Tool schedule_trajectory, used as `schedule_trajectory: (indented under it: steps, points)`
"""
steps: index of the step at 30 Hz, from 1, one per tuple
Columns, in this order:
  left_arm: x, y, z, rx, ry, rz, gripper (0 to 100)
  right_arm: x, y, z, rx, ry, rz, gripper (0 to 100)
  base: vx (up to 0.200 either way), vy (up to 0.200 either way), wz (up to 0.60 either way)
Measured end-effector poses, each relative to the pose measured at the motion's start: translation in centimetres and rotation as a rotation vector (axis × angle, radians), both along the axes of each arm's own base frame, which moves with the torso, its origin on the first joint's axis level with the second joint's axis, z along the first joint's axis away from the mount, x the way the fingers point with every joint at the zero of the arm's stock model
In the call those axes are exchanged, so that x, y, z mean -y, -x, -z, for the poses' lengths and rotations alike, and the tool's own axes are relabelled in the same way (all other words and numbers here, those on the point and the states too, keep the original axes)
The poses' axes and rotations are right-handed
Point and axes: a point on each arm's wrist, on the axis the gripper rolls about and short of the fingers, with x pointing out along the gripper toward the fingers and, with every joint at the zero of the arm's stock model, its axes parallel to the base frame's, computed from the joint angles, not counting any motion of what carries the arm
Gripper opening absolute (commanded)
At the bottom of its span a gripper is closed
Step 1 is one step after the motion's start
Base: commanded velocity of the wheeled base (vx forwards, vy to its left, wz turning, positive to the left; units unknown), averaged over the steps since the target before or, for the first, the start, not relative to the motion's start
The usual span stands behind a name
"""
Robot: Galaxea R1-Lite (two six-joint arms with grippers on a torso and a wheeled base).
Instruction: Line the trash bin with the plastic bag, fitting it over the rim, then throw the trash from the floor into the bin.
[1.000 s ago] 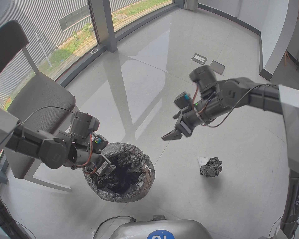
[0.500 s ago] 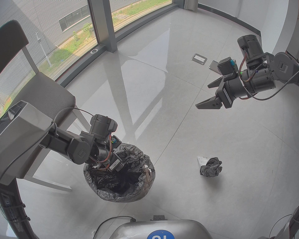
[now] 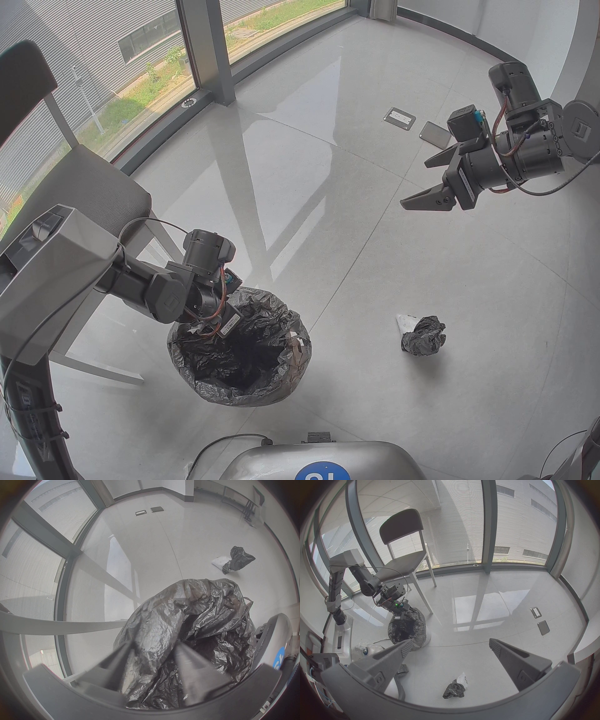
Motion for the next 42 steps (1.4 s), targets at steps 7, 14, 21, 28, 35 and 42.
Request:
schedule_trajectory:
  steps: [7,14,21,28,35,42]
  points:
    - [-0.5,-0.8,-0.5,0.048,0.035,-0.038,0,-0.1,0.1,0.0,0.001,0.001,-0.005,100,0.0,0.0,0.0]
    - [-2.1,-2.0,-2.1,0.105,0.059,-0.092,0,-0.2,0.1,0.0,-0.001,0.004,-0.008,100,0.0,0.0,0.0]
    - [-3.6,-2.3,-3.2,0.138,0.058,-0.138,0,-0.4,0.2,0.0,-0.001,0.005,-0.016,100,0.0,0.0,0.0]
    - [-3.7,-2.3,-3.4,0.141,0.059,-0.148,0,-0.6,0.4,0.2,-0.007,0.008,-0.023,100,0.0,0.0,0.0]
    - [-3.6,-2.2,-3.5,0.146,0.073,-0.156,100,-0.4,0.8,0.3,-0.017,0.012,-0.023,100,0.0,0.0,0.0]
    - [-3.6,-2.0,-3.8,0.153,0.075,-0.155,100,-0.2,1.2,0.7,-0.032,0.019,-0.021,100,0.0,0.0,0.0]
